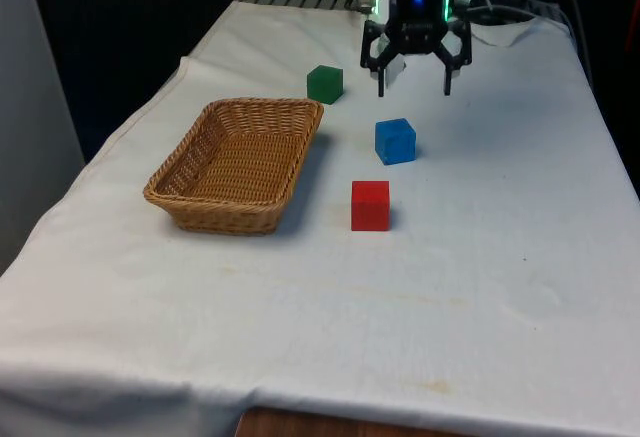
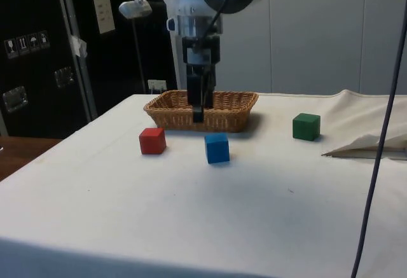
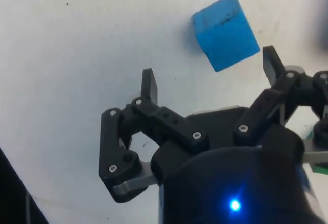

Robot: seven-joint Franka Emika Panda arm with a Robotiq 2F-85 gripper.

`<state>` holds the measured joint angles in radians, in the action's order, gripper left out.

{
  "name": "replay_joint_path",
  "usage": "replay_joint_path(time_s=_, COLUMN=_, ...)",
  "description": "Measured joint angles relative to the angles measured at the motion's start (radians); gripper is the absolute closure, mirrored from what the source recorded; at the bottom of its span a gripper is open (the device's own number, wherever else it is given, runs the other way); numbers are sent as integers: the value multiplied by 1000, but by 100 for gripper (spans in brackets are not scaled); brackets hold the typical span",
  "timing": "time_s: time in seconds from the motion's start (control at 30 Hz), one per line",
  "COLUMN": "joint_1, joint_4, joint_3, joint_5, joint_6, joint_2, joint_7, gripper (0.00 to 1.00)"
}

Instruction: Pick up exactly two blocks and place them into the basket.

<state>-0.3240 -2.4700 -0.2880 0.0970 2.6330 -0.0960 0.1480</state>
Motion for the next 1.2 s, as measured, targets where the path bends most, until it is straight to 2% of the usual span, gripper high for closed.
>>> replay_joint_path(time_s=0.1, joint_1=0, joint_4=-9, joint_3=5, joint_5=18, joint_6=25, joint_2=-17, joint_7=30, gripper=0)
replay_joint_path(time_s=0.27, joint_1=0, joint_4=-15, joint_3=18, joint_5=19, joint_6=63, joint_2=-47, joint_7=33, gripper=0)
replay_joint_path(time_s=0.57, joint_1=1, joint_4=-21, joint_3=17, joint_5=19, joint_6=116, joint_2=-99, joint_7=58, gripper=0)
replay_joint_path(time_s=0.77, joint_1=12, joint_4=-21, joint_3=-1, joint_5=46, joint_6=159, joint_2=-158, joint_7=137, gripper=0)
replay_joint_path(time_s=0.8, joint_1=15, joint_4=-21, joint_3=-8, joint_5=58, joint_6=165, joint_2=-169, joint_7=165, gripper=0)
replay_joint_path(time_s=1.07, joint_1=24, joint_4=-29, joint_3=-20, joint_5=85, joint_6=193, joint_2=-199, joint_7=235, gripper=0)
replay_joint_path(time_s=1.2, joint_1=24, joint_4=-40, joint_3=-16, joint_5=93, joint_6=218, joint_2=-210, joint_7=248, gripper=0)
